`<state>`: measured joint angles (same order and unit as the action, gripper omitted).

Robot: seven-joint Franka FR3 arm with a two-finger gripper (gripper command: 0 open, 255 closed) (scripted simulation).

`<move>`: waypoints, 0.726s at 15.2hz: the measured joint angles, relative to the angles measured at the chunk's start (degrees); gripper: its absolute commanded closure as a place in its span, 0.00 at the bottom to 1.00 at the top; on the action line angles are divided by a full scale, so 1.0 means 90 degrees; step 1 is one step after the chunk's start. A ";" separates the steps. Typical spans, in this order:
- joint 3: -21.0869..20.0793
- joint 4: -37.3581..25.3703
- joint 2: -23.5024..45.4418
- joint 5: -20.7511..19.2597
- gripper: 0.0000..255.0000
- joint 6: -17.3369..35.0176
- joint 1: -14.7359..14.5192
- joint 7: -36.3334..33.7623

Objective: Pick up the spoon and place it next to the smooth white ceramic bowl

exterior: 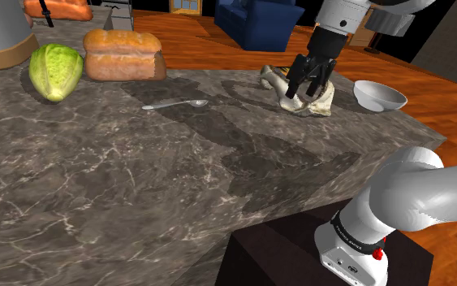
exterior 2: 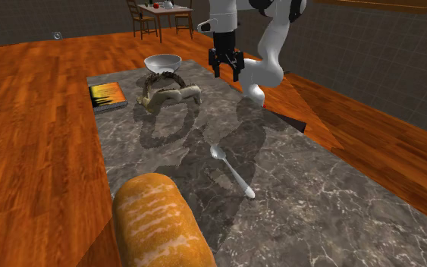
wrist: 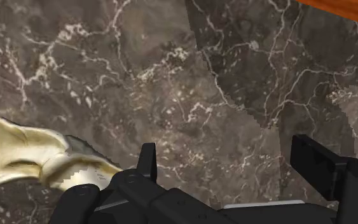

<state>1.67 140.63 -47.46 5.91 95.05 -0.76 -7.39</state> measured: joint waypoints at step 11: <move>-0.0903 -0.1287 0.2297 0.0391 0.00 0.0697 -0.0071 -0.1449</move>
<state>-6.45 129.04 -26.79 9.43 101.32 -1.40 -20.44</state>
